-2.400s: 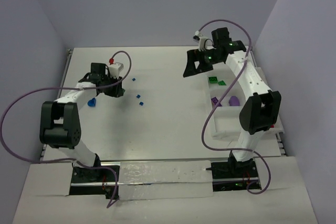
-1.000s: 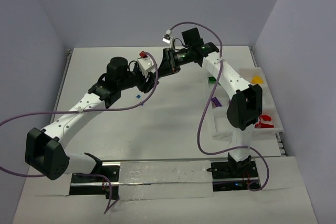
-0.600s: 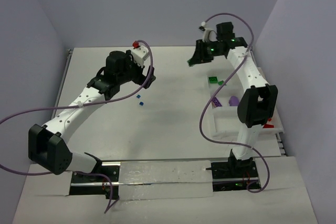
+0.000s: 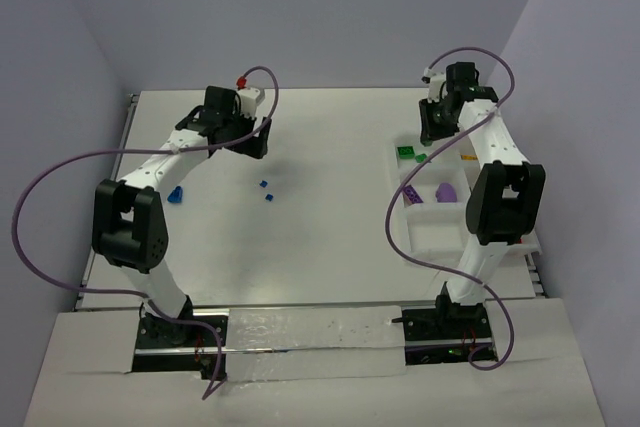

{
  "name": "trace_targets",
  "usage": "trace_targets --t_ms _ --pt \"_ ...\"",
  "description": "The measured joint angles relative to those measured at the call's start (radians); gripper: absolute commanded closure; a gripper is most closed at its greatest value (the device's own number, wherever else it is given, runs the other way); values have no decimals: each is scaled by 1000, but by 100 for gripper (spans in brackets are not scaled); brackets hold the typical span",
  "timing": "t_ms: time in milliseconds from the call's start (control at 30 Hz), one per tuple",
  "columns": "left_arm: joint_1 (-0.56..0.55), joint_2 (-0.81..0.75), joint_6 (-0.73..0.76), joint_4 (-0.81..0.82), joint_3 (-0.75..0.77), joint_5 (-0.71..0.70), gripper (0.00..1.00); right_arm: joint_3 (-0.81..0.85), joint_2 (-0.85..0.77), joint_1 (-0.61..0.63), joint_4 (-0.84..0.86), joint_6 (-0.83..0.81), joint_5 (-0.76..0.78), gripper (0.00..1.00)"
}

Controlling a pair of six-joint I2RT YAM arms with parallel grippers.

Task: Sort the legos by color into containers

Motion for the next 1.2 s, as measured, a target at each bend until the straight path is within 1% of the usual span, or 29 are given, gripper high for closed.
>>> trace_targets --t_ms 33,67,100,133,167,200,233,267,300,333,367,400,433,533,667,800,933,1067,1200 --pt "11 4 -6 -9 2 -5 6 -5 8 0 0 -4 13 88" --pt "23 7 -12 -16 2 -11 7 -10 17 0 2 -7 25 82" --pt "38 9 -18 -25 2 -19 8 -14 27 0 3 -10 36 72" --pt "53 9 -23 -36 2 -27 8 -19 38 0 5 -12 47 68" --pt "72 9 -27 -46 2 -34 9 -26 48 0 7 -14 57 58" --pt "92 9 -29 -55 2 -43 9 -34 56 0 9 -15 65 42" --pt "113 8 -30 -63 -1 -51 10 -41 63 0 10 -16 71 35" --pt "141 2 -27 -65 -15 -57 10 -47 68 0 9 -17 78 25" --pt "166 -8 -24 -71 -39 -62 10 -53 71 0 9 -21 86 18" --pt "192 -21 -15 -82 -64 -70 10 -57 73 0 8 -25 90 15" --pt "221 -36 -3 -97 -95 -79 10 -59 73 0 6 -24 93 15" --pt "250 -50 7 -109 -124 -87 10 -59 74 0 5 -24 96 6" --pt "278 -64 17 -121 -154 -97 10 -59 74 0 5 -24 96 3" --pt "355 -88 42 -163 -213 -116 11 -57 74 0 -2 -26 93 1" --pt "424 -90 60 -187 -244 -147 14 -45 70 0 -15 -26 60 0" --pt "440 -90 72 -187 -278 -159 15 -3 49 4 -42 -25 -5 0" --pt "443 -75 77 -182 -299 -158 19 66 25 10 -59 -14 -61 0" --pt "456 -14 75 -148 -300 -154 21 85 -3 24 -64 -9 -87 0" --pt "475 40 68 -125 -291 -132 26 87 -8 34 -77 -6 -99 0"
